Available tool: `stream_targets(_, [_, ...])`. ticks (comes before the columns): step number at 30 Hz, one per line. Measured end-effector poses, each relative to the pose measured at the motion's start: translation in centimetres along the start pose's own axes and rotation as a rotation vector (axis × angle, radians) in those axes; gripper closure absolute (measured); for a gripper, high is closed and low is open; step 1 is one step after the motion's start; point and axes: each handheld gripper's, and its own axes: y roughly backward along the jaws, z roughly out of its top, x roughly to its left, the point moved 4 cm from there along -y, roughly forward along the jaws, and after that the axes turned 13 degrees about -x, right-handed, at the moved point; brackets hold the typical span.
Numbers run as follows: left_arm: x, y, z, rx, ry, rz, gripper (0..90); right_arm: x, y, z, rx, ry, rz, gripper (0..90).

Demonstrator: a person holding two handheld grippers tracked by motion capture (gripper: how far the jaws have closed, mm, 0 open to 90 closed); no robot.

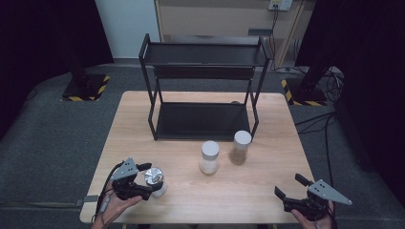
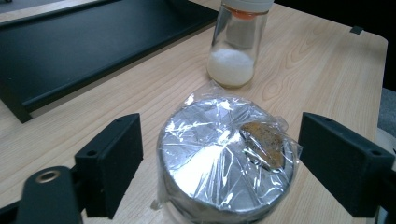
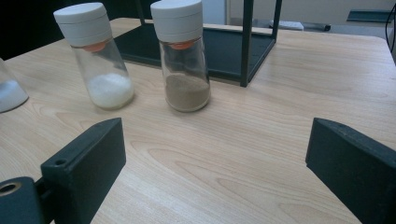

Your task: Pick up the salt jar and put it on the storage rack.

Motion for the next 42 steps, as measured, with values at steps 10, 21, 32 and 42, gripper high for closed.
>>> stream_targets(10, [-0.3,-0.1,-0.7,-0.031,-0.059,0.0,33.6,0.0,0.0,0.0,0.001,0.0,0.0,5.2])
stream_targets(21, [-0.5,-0.3,-0.1,-0.03,-0.065,-0.002,33.9,0.0,-0.1,0.0,0.002,0.0,0.002,5.3])
stream_targets(32, [-0.1,-1.4,2.0,-0.017,-0.053,0.018,33.8,-0.1,-0.1,0.0,0.0,-0.003,0.004,5.4])
stream_targets(42, [0.3,-3.1,3.9,-0.013,-0.05,0.048,33.9,-0.1,-0.1,-0.1,-0.002,-0.005,0.005,5.4])
